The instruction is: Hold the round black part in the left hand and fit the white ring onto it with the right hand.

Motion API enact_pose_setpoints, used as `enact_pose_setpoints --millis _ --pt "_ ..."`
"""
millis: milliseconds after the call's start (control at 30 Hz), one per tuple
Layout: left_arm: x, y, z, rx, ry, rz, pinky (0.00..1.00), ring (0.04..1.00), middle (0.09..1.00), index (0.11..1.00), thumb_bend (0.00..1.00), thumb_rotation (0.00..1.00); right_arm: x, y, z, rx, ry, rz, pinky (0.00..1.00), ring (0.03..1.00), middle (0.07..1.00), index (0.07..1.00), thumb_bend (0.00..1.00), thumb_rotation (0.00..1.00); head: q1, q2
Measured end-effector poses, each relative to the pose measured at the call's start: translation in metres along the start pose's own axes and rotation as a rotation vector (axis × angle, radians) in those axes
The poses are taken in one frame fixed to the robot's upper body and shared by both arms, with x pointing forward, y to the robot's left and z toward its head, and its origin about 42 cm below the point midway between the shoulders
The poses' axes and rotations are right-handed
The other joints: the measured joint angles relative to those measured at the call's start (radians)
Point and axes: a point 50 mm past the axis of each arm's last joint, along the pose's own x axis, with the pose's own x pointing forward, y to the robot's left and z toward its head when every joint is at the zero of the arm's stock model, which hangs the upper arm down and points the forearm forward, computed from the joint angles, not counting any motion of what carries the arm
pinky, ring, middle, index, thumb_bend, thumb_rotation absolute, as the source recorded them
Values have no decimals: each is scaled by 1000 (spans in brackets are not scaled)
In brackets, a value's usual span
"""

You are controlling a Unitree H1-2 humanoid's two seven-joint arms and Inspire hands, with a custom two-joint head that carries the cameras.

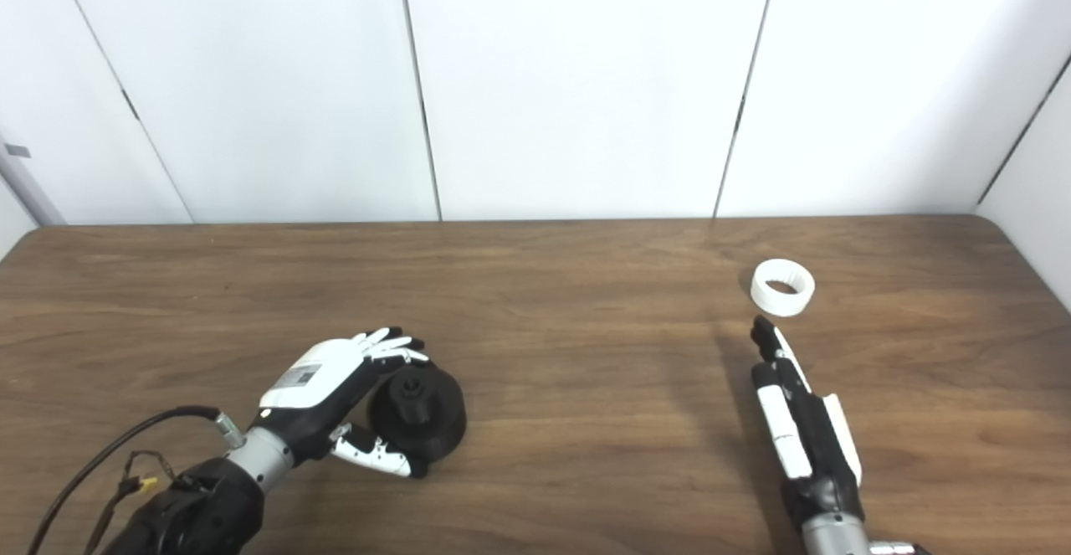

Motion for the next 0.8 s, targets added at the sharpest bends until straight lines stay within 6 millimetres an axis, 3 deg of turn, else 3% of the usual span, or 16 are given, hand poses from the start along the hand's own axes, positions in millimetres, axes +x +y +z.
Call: enact_pose_setpoints --millis 333,800 --pt "-12 -16 20 -6 -51 -25 1000 981 922 493 520 85 2 4 0 4 8 -7 1000 988 951 945 597 935 12 44" --pt "-26 -48 58 -83 -73 -14 1000 987 921 493 520 84 2 3 2 34 17 -7 990 995 959 946 595 910 31 66"
